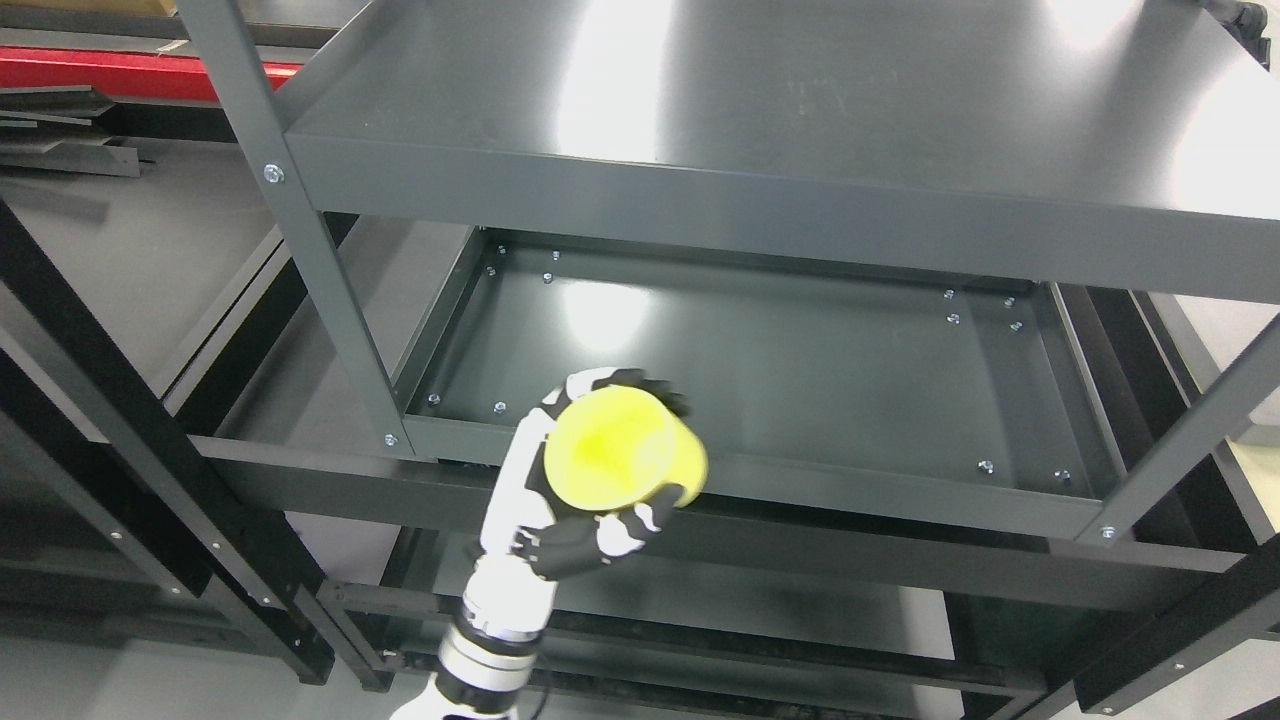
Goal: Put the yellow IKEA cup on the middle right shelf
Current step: 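Raise the cup with the left hand onto the upper shelf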
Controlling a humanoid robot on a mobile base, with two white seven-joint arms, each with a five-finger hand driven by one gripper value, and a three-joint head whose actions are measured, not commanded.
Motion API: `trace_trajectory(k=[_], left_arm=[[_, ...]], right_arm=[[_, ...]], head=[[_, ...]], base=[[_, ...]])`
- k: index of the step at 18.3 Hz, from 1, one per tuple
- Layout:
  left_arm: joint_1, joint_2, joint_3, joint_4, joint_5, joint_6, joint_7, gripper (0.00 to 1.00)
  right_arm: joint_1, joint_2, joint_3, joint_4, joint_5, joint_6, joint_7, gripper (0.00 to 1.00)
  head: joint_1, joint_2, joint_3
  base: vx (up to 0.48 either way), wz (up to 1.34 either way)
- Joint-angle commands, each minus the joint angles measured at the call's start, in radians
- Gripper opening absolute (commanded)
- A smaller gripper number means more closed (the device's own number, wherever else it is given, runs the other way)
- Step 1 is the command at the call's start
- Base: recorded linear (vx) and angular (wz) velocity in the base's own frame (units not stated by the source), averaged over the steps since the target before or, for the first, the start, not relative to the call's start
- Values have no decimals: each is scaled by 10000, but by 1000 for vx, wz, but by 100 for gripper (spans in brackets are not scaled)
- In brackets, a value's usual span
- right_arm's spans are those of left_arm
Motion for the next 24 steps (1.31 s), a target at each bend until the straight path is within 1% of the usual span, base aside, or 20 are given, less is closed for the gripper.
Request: trace_trajectory(k=[1,6,11,14,15,16,18,20,22,24], left_arm=[[-847,174,-2644,-23,-27,-81,-51,2],[-2395,174,-3182,-23,-27,41,-51,1],[-4112,174,-3259,-23,3,164,-21,0],[-5400,174,-3901,-8,171,363,56,0],[-5936,174,-4131,-8,446,516,132,0],[-6366,174,-4179,-8,722,700,421,0],[-7150,174,-3997,22,984,1022,1416,0],[-8023,174,-3370,53,1062,1313,2353,0],[-8578,174,-2588,68,1092,2200,2785,0],[-8946,174,-1943,160,1306,3548,3595,0]], right_arm=[[139,-175,169,0,-245,7,8,99],[139,-175,169,0,-245,7,8,99],[139,-175,169,0,-245,7,8,99],[139,-175,169,0,-245,7,8,99],[139,-175,169,0,-245,7,8,99],[139,-175,169,0,-245,7,8,99],[139,-175,169,0,-245,7,8,99],[139,-175,169,0,-245,7,8,99],[139,-175,169,0,-245,7,8,99],[139,-175,169,0,-245,7,8,99]], head=[[0,0,0],[0,0,0],[0,0,0],[0,-1,0],[0,-1,0],[0,-1,0],[0,0,0],[0,0,0],[0,-1,0],[0,0,0]], base=[[-21,21],[-19,6],[0,0],[0,0],[0,0],[0,0],[0,0],[0,0],[0,0],[0,0]])
